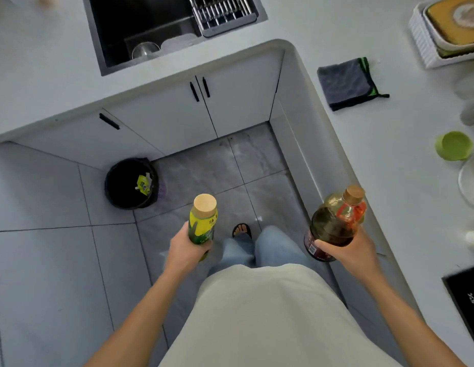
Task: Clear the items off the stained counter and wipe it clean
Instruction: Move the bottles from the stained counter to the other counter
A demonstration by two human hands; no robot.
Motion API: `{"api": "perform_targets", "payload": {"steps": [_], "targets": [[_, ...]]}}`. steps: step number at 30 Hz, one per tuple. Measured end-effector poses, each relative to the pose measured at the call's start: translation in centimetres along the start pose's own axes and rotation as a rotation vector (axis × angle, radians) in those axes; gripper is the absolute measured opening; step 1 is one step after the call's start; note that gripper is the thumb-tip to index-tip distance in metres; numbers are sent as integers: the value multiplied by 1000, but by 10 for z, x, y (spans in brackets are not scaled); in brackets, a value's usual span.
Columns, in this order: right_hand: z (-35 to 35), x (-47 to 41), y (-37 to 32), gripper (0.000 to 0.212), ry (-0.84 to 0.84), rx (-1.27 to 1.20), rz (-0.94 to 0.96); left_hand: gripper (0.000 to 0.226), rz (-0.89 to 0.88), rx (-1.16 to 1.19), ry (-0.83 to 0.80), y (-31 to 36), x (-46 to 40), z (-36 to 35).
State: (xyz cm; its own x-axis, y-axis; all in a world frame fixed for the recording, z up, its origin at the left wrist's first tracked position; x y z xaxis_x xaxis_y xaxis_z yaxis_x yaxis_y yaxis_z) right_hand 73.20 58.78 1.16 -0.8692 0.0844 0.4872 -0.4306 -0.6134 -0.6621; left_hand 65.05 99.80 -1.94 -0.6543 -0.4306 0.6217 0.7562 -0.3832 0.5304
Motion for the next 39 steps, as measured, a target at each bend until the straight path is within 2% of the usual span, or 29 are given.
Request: {"api": "perform_targets", "payload": {"steps": [6,12,18,23,29,35,39], "targets": [[7,-31,-19,60,62,-79,-80,43,-125,-14,-22,100,-87,15],[25,-103,-59,67,59,-104,-88,43,-153,-51,-50,176,-156,17],[39,-183,-126,60,81,-98,-19,44,-106,-83,-64,205,-201,33],[40,-245,-177,74,75,-107,20,43,-44,-118,-53,210,-225,54],[32,-305,-227,77,90,-127,32,42,-34,-179,-82,233,-274,76],[28,-330,-256,86,143,-202,-24,43,-197,-163,-166,313,-321,93],[34,-337,-273,84,210,-274,-52,32,-337,-160,-233,384,-348,92]]}}
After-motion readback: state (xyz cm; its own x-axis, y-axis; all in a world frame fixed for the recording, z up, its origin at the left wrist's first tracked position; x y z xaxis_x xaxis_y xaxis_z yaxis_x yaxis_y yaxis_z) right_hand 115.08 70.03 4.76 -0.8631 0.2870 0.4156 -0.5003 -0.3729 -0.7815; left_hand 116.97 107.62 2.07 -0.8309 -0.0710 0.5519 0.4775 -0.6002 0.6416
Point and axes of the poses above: each hand's wrist, its own x-axis away from the middle knuckle, its own z-axis out of the back of the hand, y = z × x, the point moved 2 cm from there along -x, towards the middle knuckle, and after that the axes turned 2 degrees about y, right-handed, at the moved point
